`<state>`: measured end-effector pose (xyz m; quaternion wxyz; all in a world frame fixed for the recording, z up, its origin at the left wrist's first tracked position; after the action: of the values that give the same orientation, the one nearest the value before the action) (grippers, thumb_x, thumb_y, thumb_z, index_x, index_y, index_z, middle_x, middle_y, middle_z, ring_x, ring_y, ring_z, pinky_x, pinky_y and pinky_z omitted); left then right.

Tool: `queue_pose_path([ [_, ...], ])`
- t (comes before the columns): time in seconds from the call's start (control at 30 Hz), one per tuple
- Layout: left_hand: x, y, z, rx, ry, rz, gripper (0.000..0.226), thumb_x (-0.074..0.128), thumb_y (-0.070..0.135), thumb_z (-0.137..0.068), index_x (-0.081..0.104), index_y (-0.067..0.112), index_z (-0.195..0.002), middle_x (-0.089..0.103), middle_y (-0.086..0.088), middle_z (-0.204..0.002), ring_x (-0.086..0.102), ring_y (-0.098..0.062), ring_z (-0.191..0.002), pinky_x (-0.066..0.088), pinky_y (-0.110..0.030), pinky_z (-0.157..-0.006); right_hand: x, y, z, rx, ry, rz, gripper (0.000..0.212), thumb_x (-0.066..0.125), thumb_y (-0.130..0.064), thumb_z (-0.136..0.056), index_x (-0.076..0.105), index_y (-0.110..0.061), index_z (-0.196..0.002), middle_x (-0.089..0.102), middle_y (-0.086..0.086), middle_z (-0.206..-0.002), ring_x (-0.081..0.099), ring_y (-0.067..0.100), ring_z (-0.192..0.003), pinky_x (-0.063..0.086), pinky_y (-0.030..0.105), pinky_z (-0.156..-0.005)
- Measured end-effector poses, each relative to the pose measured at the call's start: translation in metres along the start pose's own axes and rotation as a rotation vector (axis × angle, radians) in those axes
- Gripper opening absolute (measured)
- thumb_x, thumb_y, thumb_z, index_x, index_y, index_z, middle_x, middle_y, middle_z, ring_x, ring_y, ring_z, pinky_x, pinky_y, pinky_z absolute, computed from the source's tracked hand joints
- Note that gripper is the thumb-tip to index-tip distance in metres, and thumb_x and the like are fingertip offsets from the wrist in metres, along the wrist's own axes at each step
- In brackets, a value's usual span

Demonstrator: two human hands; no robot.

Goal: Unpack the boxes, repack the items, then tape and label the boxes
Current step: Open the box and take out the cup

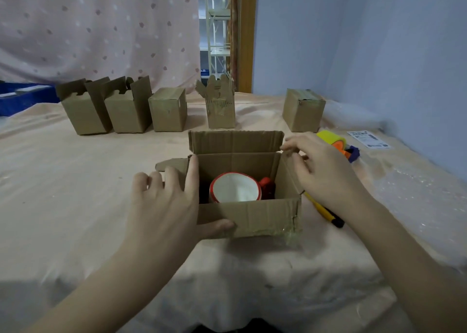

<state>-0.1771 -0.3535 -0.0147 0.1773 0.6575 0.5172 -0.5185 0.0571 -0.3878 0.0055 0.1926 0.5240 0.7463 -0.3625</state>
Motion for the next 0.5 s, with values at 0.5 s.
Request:
queue_pose_path([
  [0.5, -0.046, 0.002, -0.056, 0.286, -0.047, -0.057, 0.049, 0.024, 0.057, -0.096, 0.046, 0.020, -0.073, 0.055, 0.002, -0.083, 0.050, -0.013, -0.070, 0.031, -0.023, -0.052, 0.011, -0.048, -0.035, -0.331, -0.682, 0.384, 0.023, 0.052, -0.018, -0.092, 0.069, -0.021, -0.108, 0.066, -0.004, -0.104, 0.058, 0.016, -0.099, 0.048, 0.033, -0.077],
])
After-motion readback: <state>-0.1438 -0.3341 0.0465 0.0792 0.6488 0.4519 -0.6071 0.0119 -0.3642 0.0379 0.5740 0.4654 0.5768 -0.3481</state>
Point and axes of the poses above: each hand's wrist, its own z-axis away from the middle knuckle, its own x-axis out of the palm, y = z × x, the point moved 3 cm from there along -z, towards the middle knuckle
